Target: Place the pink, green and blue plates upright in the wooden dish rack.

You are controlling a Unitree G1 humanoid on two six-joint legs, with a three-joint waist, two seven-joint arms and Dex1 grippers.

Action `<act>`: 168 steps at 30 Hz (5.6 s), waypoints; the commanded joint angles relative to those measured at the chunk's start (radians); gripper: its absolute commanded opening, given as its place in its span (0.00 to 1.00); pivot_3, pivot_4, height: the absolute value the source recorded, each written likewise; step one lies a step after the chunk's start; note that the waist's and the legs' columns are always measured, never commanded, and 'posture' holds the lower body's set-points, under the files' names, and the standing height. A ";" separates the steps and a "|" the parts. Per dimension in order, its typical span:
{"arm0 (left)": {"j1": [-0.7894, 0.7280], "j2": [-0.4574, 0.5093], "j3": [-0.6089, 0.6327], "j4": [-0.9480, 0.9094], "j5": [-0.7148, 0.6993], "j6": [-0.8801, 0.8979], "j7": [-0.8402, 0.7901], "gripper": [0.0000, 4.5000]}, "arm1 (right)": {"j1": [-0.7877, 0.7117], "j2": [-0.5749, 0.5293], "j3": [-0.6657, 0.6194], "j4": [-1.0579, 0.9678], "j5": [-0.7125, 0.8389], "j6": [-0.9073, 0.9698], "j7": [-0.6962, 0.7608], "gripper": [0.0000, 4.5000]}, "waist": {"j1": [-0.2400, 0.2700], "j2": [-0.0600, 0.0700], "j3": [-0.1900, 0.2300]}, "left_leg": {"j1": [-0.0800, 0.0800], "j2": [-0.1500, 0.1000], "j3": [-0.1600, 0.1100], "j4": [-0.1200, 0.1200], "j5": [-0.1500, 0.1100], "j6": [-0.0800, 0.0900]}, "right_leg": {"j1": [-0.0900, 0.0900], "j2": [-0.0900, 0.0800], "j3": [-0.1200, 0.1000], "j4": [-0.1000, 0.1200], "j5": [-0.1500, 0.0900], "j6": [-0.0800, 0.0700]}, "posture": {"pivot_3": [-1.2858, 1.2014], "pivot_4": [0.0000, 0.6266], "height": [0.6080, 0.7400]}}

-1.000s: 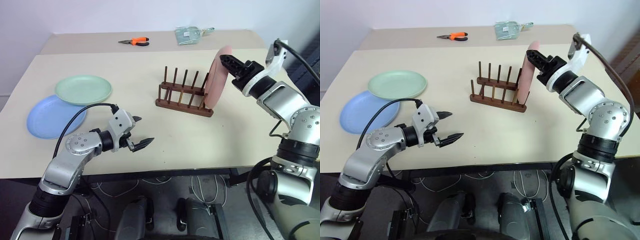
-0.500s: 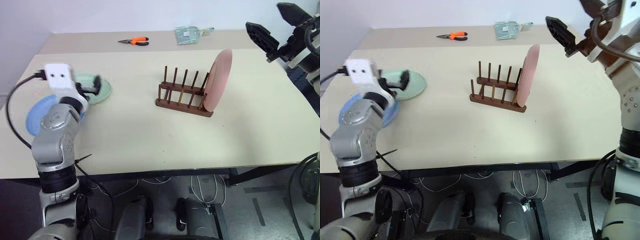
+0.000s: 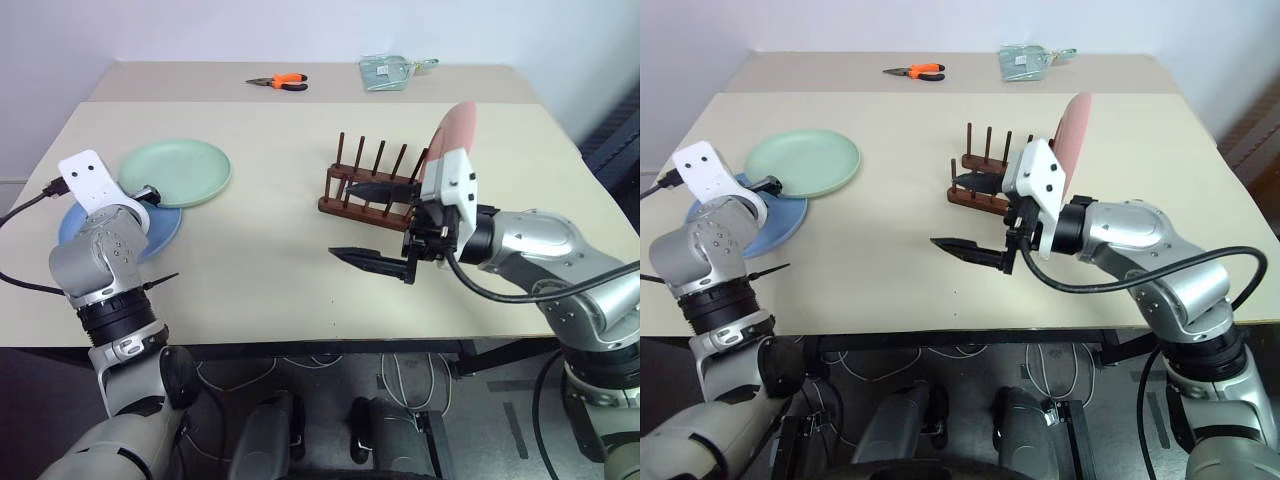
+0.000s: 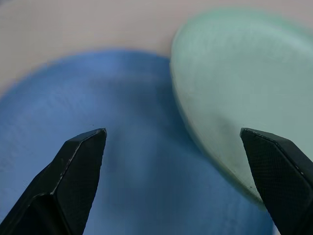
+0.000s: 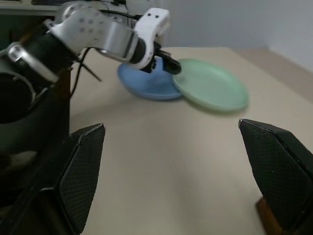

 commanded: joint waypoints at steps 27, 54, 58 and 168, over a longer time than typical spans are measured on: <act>-0.051 -0.004 -0.275 -0.336 -0.237 -0.077 -0.215 0.01 | -0.130 0.102 0.143 0.095 -0.391 -0.173 0.002 1.00 | -0.016 -0.004 0.000 | 0.001 -0.001 0.000 0.000 0.001 -0.001 | 0.000 0.003 -0.001 0.000 0.000 0.000 | 0.52 0.24 1.00; -0.246 -0.190 -0.142 -0.491 -0.282 0.076 -0.039 0.47 | -0.287 0.301 0.258 0.521 -0.969 -0.624 -0.204 0.00 | -0.024 -0.004 0.001 | 0.001 0.000 -0.001 -0.001 0.002 -0.003 | 0.001 0.004 0.000 0.001 0.000 0.000 | 0.52 0.24 1.00; -0.239 -0.064 -0.103 -0.383 -0.182 -0.085 -0.011 0.57 | -0.274 0.335 0.113 0.412 -0.807 -0.481 -0.187 0.00 | -0.030 -0.003 0.001 | 0.001 0.000 -0.001 -0.001 0.002 -0.003 | 0.001 0.005 0.000 0.001 0.000 0.000 | 0.52 0.24 1.00; -0.110 -0.065 -0.275 -0.606 -0.068 0.238 -0.186 0.01 | -0.340 0.388 0.337 0.630 -0.882 -0.672 -0.081 1.00 | -0.045 -0.005 -0.001 | 0.003 0.001 0.000 -0.002 0.003 -0.005 | 0.000 0.005 0.002 0.002 0.000 -0.001 | 0.52 0.24 1.00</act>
